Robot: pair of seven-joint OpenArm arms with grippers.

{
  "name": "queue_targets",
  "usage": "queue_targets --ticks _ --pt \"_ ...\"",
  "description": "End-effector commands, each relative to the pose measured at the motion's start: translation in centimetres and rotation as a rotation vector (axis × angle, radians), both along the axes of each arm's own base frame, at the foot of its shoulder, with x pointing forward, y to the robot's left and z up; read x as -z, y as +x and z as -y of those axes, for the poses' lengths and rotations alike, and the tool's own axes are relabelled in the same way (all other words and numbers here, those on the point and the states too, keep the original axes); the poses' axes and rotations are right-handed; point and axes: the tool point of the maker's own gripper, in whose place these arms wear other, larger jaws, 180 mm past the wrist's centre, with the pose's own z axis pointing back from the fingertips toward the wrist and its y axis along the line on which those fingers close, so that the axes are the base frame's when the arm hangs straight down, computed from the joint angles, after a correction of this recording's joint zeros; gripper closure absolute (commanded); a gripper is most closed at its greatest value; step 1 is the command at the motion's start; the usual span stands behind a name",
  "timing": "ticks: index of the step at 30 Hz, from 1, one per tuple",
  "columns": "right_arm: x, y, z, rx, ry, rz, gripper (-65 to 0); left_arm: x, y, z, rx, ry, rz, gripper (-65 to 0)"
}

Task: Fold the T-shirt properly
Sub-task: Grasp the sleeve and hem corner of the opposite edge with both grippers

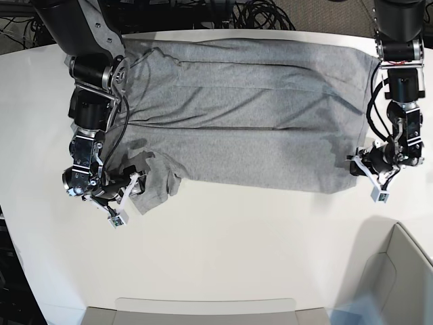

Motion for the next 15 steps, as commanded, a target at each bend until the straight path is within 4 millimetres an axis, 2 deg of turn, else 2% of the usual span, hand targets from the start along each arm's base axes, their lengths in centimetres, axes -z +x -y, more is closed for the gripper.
queue_targets --ticks 1,7,9,12,15 --pt "-0.5 0.3 0.6 0.004 -0.026 -0.006 -35.5 -2.3 1.7 -0.7 -0.003 0.008 0.071 -23.6" --pt "-0.5 0.3 0.6 0.006 -0.026 -0.006 -35.5 -4.2 3.7 -0.5 0.004 0.01 0.115 -25.0" --pt "-0.5 0.3 0.6 0.006 -0.026 -0.006 -35.5 -3.6 3.5 -0.8 -0.012 0.0 0.099 -26.7" --pt "-0.5 0.3 0.6 0.006 -0.026 -0.006 -35.5 -2.8 4.2 -0.3 -0.035 -0.044 0.104 -27.1" --pt "-0.5 0.3 0.6 0.007 -0.025 -0.006 -35.5 -1.6 3.7 0.8 0.039 -0.071 0.053 -27.1"
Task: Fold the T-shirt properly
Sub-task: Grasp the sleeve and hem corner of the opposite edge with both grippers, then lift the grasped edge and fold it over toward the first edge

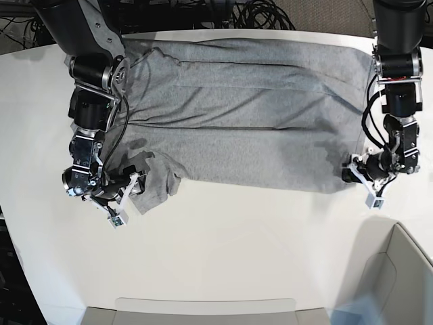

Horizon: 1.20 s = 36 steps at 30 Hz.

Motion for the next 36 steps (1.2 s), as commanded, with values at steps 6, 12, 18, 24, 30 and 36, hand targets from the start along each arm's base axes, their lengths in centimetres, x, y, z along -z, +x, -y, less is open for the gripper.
queue_targets --ticks 6,12,18,24,30,36 --pt "-0.5 0.4 0.7 0.007 -0.026 -0.005 -35.5 -0.7 0.8 -0.6 0.027 0.034 -0.025 -27.1" --pt "-0.5 0.4 0.7 0.006 -0.027 -0.005 -35.4 0.0 1.0 1.3 0.055 0.016 -0.032 -25.4" --pt "-1.0 0.9 0.5 0.004 -0.024 0.009 -19.5 -0.1 1.1 1.5 0.051 0.008 -0.027 -4.7" --pt "-3.4 2.9 0.5 0.004 -0.023 0.061 -4.1 -0.7 1.6 1.1 0.032 -0.003 -0.006 0.0" --pt "-7.0 5.7 0.0 0.0 -0.016 0.137 -4.0 -2.4 2.8 -0.3 -0.058 -0.061 0.076 0.0" --pt "-10.2 7.8 -1.0 -0.01 -0.003 0.201 -3.9 -2.6 2.9 -0.4 -0.064 -0.065 0.086 0.0"
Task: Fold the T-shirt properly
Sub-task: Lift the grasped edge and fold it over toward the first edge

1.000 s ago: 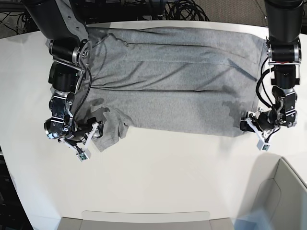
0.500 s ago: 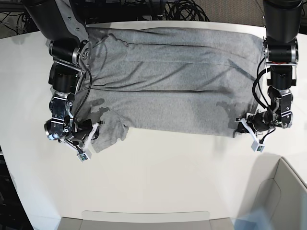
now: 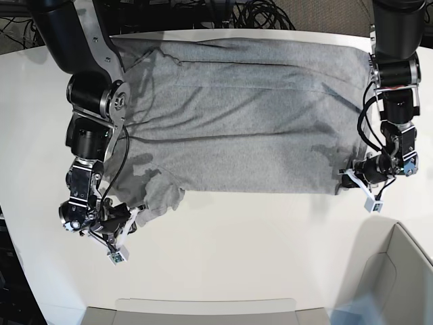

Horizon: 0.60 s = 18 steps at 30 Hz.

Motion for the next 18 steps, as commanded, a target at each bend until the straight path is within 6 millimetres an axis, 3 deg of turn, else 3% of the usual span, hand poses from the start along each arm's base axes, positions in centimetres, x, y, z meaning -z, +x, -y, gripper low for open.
queue_targets --ticks 1,6,11,13,18 --pt "-3.4 2.2 -0.3 0.004 0.014 0.087 -3.9 -2.6 1.9 -1.1 -0.017 0.006 0.075 0.0" --pt "-4.6 3.1 -1.6 -0.015 0.035 0.1 -3.8 -4.3 3.4 -1.2 -0.019 0.007 0.121 0.0" --pt "-3.1 2.6 -1.9 -0.019 0.046 0.054 -5.5 -4.3 3.4 -1.0 -0.011 0.012 0.117 0.0" --pt "-2.1 2.0 -1.4 0.006 0.049 0.034 -10.8 -4.0 3.2 -1.0 -0.011 0.012 0.111 0.0" --pt "0.6 0.9 0.7 0.134 0.042 0.023 -31.1 -3.9 3.1 -1.0 -0.01 0.012 0.108 0.0"
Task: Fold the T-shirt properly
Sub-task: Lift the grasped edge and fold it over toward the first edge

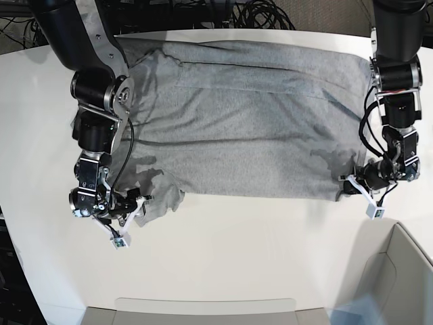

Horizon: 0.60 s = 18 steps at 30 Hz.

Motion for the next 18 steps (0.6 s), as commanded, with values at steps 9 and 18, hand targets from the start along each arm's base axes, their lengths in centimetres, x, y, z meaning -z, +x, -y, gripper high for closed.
queue_targets --ticks 9,18 --pt "-2.8 2.4 0.6 0.025 0.029 0.131 -33.2 -1.8 1.2 -0.7 -0.01 0.002 0.059 0.0" --pt "-1.5 1.4 1.5 0.037 0.016 0.105 -33.2 -1.6 1.1 -0.6 -0.008 0.001 0.054 0.0"
